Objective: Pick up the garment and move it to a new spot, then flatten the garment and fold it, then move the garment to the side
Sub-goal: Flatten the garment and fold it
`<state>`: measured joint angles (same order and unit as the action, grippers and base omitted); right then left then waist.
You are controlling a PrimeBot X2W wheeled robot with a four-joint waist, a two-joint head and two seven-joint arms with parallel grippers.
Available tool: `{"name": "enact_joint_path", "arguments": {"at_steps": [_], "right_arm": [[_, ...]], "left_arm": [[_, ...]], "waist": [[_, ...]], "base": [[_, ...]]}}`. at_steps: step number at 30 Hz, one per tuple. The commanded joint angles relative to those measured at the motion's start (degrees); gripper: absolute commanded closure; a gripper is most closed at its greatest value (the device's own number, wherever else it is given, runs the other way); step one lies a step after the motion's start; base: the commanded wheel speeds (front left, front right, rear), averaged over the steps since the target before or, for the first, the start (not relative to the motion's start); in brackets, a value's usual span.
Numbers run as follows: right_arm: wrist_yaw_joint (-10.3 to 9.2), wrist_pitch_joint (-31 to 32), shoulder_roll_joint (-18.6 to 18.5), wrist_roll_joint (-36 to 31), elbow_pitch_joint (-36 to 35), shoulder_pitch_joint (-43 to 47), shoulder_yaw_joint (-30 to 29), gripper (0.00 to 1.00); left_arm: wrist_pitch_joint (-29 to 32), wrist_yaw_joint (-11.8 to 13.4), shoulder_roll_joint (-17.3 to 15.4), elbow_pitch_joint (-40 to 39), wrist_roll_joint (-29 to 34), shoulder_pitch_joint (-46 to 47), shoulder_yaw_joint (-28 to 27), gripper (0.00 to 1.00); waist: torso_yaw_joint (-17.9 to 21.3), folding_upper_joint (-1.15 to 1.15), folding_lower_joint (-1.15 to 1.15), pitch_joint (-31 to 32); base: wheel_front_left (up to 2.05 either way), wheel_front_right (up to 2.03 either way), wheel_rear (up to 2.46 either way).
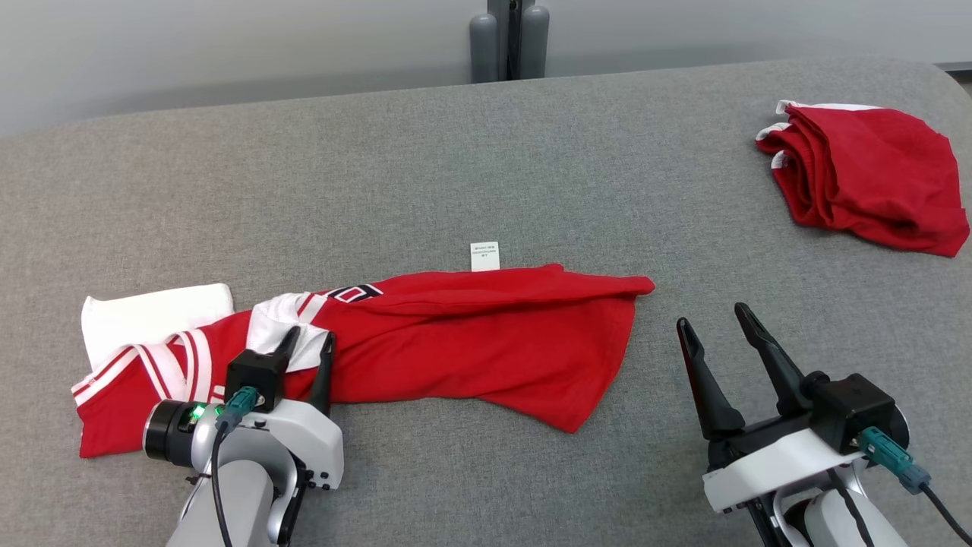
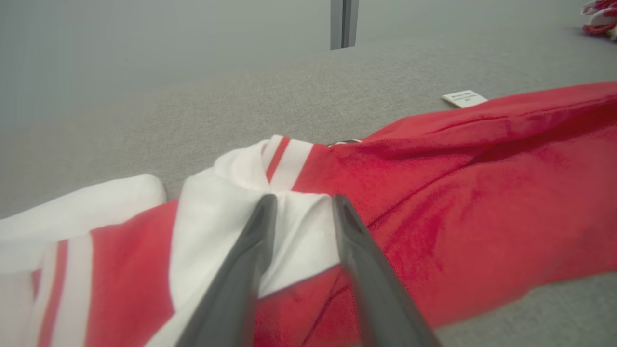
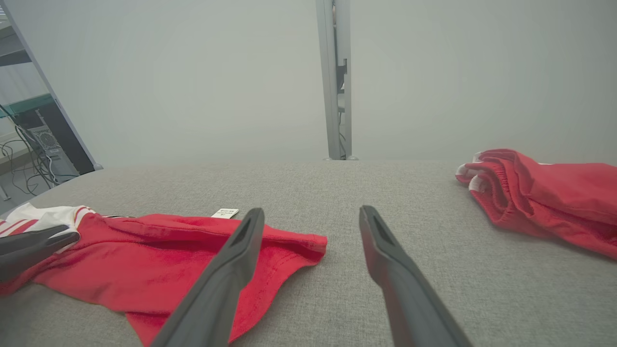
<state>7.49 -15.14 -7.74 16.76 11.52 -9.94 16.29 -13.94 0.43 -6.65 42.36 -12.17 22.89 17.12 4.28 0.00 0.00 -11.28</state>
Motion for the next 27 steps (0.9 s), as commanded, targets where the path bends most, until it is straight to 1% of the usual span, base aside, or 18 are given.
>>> {"name": "enact_joint_path", "arguments": {"at_steps": [1,4,7,11,14,16,17,20,22,27], "right_arm": [[0.01,-0.04,-0.21,0.08,-0.1,0.46,-0.29,0.0],[0.01,-0.04,-0.16,-0.03,-0.04,0.69,-0.31,0.0],[0.0,-0.04,-0.34,-0.26,-0.25,0.97,-0.58,0.0],[0.0,-0.04,-0.5,-0.84,-0.76,1.58,-0.73,0.0],[0.0,-0.04,-0.58,-1.06,-0.77,2.14,-0.88,0.0],[0.0,-0.04,-0.54,-1.43,-0.74,2.22,-1.08,0.0],[0.0,-0.04,-0.54,-1.43,-0.74,2.22,-1.08,0.0],[0.0,-0.04,-0.45,-1.9,-0.63,2.56,-1.31,0.0],[0.01,-0.04,-0.4,-2.0,-0.68,3.2,-1.7,0.0],[0.0,-0.04,-0.23,-2.48,-0.23,5.01,-3.12,0.0]], "left_arm": [[-0.3,0.57,-0.24,0.45,-0.18,1.0,-0.31,0.0],[-0.99,1.33,0.01,-0.38,-0.36,0.73,-0.76,0.0],[-1.19,1.96,0.42,-4.35,-0.87,-1.32,-1.58,0.0],[-1.25,2.91,0.35,-15.0,-1.19,-5.78,-3.6,0.0],[-1.24,3.97,0.51,-24.05,-1.63,-9.75,-6.55,0.0],[-1.24,4.56,0.72,-28.66,-1.82,-12.57,-8.76,0.0],[-1.24,4.56,0.72,-28.66,-1.82,-12.57,-8.76,0.0],[-1.24,4.98,1.28,-33.04,-1.35,-16.72,-10.81,0.0],[-1.25,4.56,1.42,-34.71,-0.94,-18.86,-11.48,0.0],[-1.25,3.95,2.14,-35.13,0.72,-24.13,-11.41,0.0]], "waist": [[-0.11,0.0,0.0,0.26],[-0.45,0.0,0.0,0.9],[-1.11,0.0,0.0,1.68],[-2.2,0.0,0.0,2.7],[-3.03,0.0,0.0,3.51],[-3.51,0.0,0.0,4.19],[-3.51,0.0,0.0,4.19],[-4.0,0.0,0.0,5.58],[-4.24,0.0,0.0,6.48],[-4.56,0.0,0.0,8.63]], "base": [[0.0,0.0,0.0],[0.0,0.0,0.0],[0.0,0.0,0.0],[0.0,0.0,0.0],[0.0,0.0,0.0],[0.0,0.0,0.0],[0.0,0.0,0.0],[0.0,0.0,0.0],[0.0,0.0,0.0],[0.0,0.0,0.0]]}}
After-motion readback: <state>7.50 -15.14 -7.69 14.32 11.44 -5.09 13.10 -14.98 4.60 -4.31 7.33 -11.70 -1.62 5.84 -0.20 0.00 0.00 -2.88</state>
